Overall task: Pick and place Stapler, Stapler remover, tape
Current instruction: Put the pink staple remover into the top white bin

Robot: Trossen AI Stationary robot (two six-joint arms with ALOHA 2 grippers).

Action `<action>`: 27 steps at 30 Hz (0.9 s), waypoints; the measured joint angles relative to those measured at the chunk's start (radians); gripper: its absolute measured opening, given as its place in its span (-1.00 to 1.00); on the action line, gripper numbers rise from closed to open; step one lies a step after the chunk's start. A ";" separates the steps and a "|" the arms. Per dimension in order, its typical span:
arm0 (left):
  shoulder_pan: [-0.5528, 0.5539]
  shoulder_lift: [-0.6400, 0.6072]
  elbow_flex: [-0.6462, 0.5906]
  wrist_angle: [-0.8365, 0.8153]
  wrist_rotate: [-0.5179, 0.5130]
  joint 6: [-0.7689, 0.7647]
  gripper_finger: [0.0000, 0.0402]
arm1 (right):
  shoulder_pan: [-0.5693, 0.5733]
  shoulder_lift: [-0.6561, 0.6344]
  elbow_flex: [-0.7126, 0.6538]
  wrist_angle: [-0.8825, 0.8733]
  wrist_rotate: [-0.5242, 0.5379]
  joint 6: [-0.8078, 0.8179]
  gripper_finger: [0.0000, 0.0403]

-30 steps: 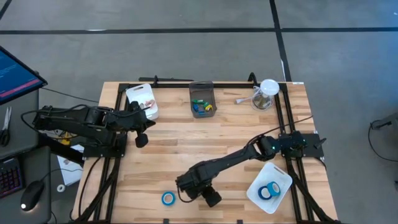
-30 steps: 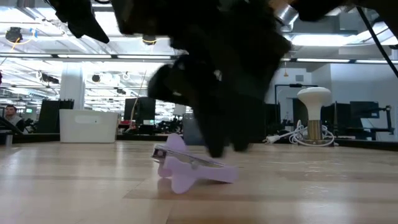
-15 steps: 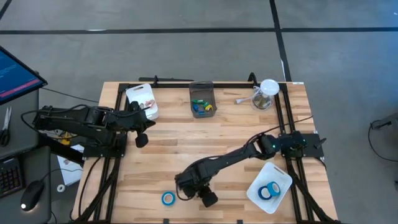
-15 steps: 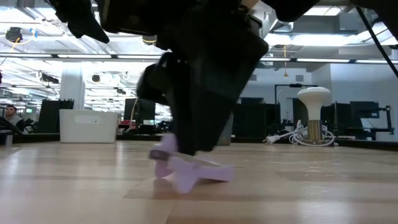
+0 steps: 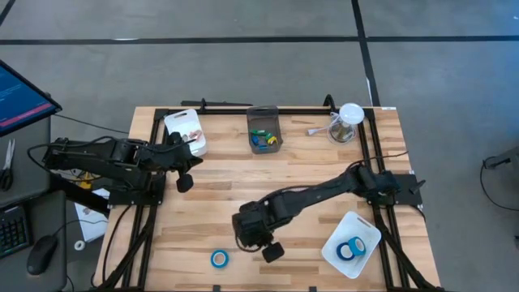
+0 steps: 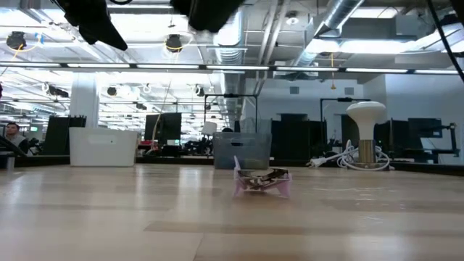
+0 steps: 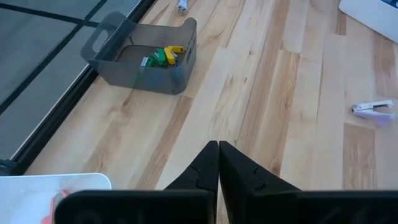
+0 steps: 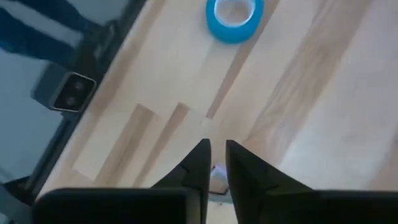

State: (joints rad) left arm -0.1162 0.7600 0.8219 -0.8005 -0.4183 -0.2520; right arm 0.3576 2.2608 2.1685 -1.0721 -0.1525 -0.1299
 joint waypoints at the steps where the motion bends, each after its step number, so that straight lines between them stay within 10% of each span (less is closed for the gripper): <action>1: 0.000 0.000 0.000 0.001 0.000 0.000 -0.98 | 0.000 -0.017 0.000 0.000 0.009 0.000 -0.81; 12: 0.000 0.000 0.000 0.001 0.000 0.000 -0.98 | 0.011 -0.098 -0.029 -0.072 0.155 0.018 -0.98; 27: 0.000 0.000 0.000 0.001 -0.007 0.008 -0.98 | 0.036 -0.460 -0.620 0.351 0.333 0.547 -0.99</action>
State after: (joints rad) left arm -0.1165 0.7601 0.8219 -0.7994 -0.4255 -0.2440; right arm 0.3932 1.8010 1.5490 -0.7212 0.1803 0.4167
